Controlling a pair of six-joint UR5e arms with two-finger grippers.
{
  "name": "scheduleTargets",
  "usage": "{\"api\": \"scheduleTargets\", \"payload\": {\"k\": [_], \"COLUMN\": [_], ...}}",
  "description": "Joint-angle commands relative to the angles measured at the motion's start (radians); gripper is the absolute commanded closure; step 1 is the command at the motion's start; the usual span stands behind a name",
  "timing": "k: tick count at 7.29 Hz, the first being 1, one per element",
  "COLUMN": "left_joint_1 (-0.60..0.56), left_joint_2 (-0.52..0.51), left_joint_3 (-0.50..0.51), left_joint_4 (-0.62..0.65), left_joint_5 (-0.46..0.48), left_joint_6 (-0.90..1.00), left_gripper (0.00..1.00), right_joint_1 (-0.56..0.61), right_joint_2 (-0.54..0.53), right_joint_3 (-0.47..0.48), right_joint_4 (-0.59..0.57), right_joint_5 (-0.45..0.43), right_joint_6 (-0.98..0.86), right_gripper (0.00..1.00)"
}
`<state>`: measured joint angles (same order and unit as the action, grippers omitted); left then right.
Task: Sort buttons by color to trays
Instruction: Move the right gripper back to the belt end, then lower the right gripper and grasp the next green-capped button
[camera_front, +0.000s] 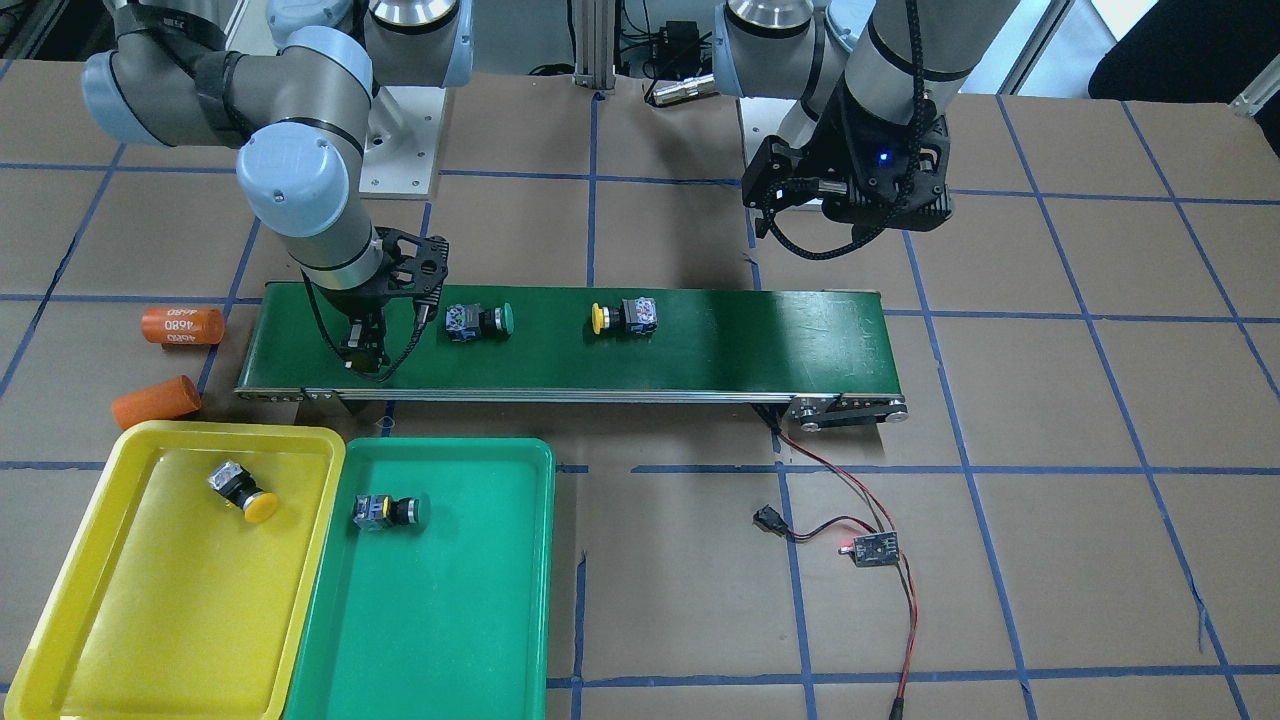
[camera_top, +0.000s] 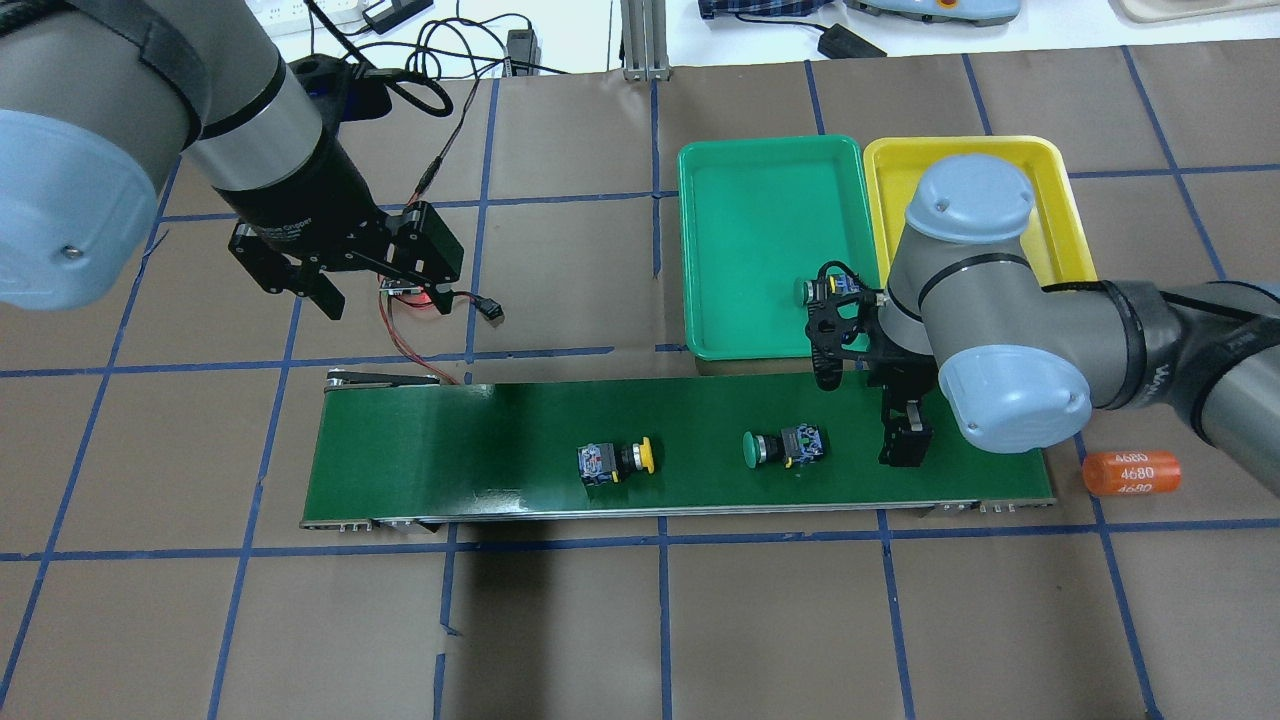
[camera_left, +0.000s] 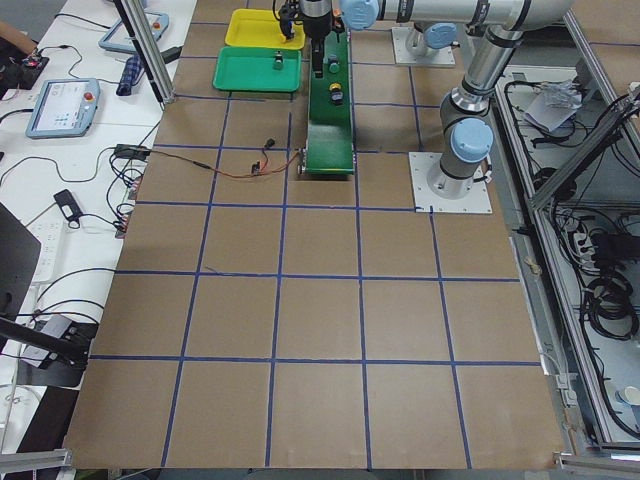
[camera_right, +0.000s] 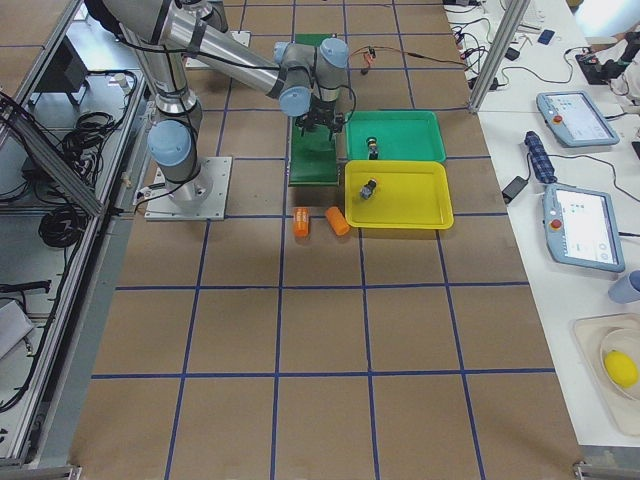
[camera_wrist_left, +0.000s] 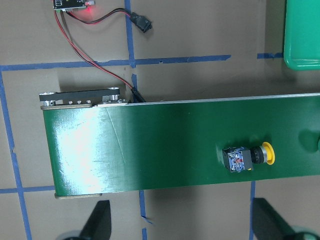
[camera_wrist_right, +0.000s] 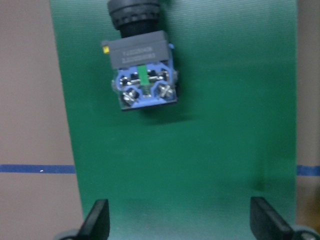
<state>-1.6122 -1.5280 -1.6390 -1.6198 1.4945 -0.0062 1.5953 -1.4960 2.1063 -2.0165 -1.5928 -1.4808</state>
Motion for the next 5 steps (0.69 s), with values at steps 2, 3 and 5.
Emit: {"api": "scheduleTargets", "payload": {"k": [2, 3, 5], "left_joint_1": [0.0, 0.0, 0.0], "left_joint_2": [0.002, 0.003, 0.002], "left_joint_3": [-0.004, -0.004, -0.005], "left_joint_4": [0.001, 0.003, 0.004], "left_joint_5": [0.012, 0.013, 0.013], "left_joint_6": [0.0, 0.0, 0.0], "left_gripper": [0.0, 0.0, 0.0], "right_joint_1": [0.006, 0.008, 0.006], "right_joint_2": [-0.032, -0.03, -0.03], "right_joint_3": [0.049, 0.049, 0.05], "right_joint_4": [-0.027, -0.04, -0.041], "right_joint_5": [0.014, 0.016, 0.016], "right_joint_6": [0.002, 0.002, 0.004], "right_gripper": [0.0, 0.0, 0.0]}}
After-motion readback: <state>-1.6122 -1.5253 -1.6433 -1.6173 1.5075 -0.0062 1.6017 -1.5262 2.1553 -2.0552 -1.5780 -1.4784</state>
